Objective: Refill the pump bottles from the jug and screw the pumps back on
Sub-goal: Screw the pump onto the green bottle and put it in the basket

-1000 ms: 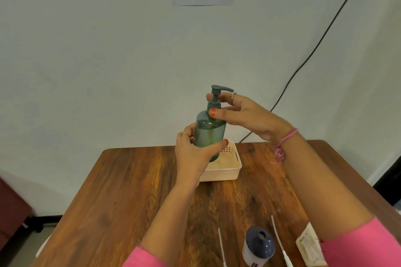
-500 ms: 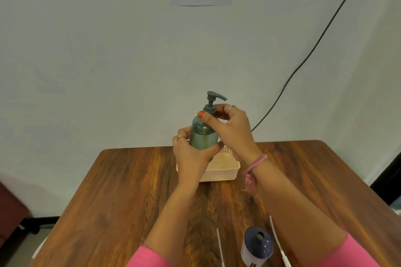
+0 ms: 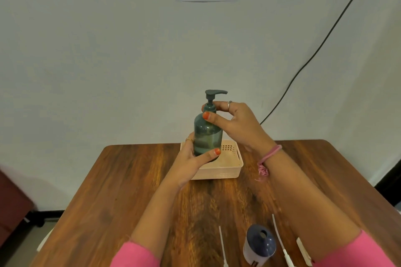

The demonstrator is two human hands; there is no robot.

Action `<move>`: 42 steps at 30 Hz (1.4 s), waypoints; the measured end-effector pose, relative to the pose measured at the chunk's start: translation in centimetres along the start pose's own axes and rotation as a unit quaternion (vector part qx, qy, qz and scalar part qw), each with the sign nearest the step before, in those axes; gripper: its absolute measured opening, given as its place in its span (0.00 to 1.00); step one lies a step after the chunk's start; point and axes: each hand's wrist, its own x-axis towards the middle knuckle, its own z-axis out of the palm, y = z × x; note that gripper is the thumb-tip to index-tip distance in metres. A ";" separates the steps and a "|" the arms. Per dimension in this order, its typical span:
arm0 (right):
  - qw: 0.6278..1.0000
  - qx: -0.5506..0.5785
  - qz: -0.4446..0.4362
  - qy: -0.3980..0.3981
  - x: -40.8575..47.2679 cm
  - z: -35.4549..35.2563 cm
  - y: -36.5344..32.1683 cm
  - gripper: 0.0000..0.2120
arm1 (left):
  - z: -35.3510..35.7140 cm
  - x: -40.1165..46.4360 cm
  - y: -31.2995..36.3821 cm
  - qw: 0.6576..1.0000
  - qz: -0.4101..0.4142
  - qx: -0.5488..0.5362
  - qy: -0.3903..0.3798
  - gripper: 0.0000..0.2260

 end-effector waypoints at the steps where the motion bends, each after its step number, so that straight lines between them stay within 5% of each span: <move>1: 1.000 -0.015 0.000 0.009 0.0 0.2 -0.1 0.13 | 0.1 0.0 -0.1 1.000 0.004 0.003 0.005 0.24; 15: 0.990 -0.040 0.017 0.132 -0.4 2.8 -0.1 0.14 | 0.5 1.2 -1.5 0.995 0.050 0.007 0.085 0.29; 21: 0.992 -0.073 -0.007 0.100 -0.1 2.5 0.0 0.15 | 0.0 1.4 -1.2 0.998 0.031 -0.015 0.061 0.26; 27: 0.998 -0.044 0.039 -0.011 -0.6 2.0 0.8 0.39 | -0.8 1.9 -0.4 0.998 0.035 0.027 0.042 0.23; 37: 0.991 0.017 0.102 0.080 0.0 4.6 3.9 0.31 | -2.5 3.5 -2.2 1.000 0.009 0.002 0.027 0.25; 42: 0.989 0.029 0.130 0.061 1.6 6.2 6.8 0.28 | -4.9 4.3 -4.7 0.995 -0.056 0.072 0.044 0.41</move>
